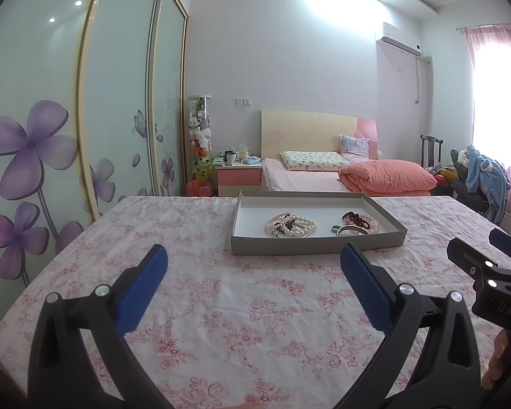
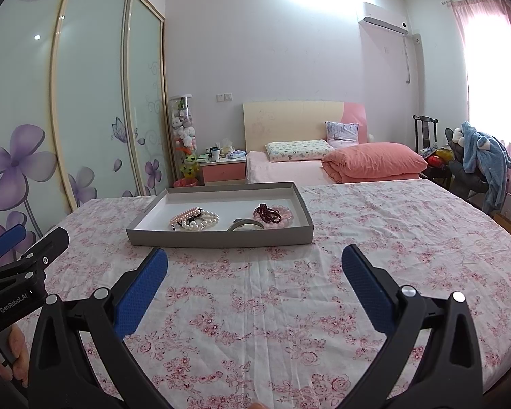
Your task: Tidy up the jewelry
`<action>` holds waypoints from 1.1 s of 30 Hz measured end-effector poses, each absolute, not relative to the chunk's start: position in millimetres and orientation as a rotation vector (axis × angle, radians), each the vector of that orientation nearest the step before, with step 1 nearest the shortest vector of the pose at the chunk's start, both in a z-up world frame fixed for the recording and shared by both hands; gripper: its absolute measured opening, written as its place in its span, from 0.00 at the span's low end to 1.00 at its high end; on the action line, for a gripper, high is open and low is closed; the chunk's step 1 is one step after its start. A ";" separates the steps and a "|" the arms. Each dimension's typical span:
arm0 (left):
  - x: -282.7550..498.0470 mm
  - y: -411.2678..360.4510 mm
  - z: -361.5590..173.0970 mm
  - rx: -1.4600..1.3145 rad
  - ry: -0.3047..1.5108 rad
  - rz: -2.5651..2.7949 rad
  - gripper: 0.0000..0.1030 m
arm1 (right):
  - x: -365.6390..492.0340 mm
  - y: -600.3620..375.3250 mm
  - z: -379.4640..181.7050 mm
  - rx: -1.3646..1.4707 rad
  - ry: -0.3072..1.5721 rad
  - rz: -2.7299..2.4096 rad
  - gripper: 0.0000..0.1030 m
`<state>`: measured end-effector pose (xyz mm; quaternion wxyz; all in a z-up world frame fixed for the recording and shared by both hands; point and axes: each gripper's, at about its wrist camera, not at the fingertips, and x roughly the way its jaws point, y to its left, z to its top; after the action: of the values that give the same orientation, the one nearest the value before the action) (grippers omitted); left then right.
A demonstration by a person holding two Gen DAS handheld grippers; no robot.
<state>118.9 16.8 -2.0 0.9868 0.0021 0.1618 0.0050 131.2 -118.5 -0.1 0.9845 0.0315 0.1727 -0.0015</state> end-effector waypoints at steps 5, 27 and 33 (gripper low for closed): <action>119.1 17.0 -1.7 0.004 0.325 0.009 0.96 | 131.3 -118.5 0.0 0.063 0.347 -0.004 0.98; 118.1 15.3 -5.0 0.001 0.330 0.007 0.96 | 131.5 -118.3 0.5 0.065 0.348 -0.004 0.98; 117.3 13.8 -6.8 0.002 0.332 0.004 0.96 | 131.6 -118.5 0.6 0.066 0.348 -0.004 0.98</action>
<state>117.3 13.8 -6.8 0.9863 0.0011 0.1650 0.0020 131.6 -118.5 0.6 0.9843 0.0328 0.1732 -0.0019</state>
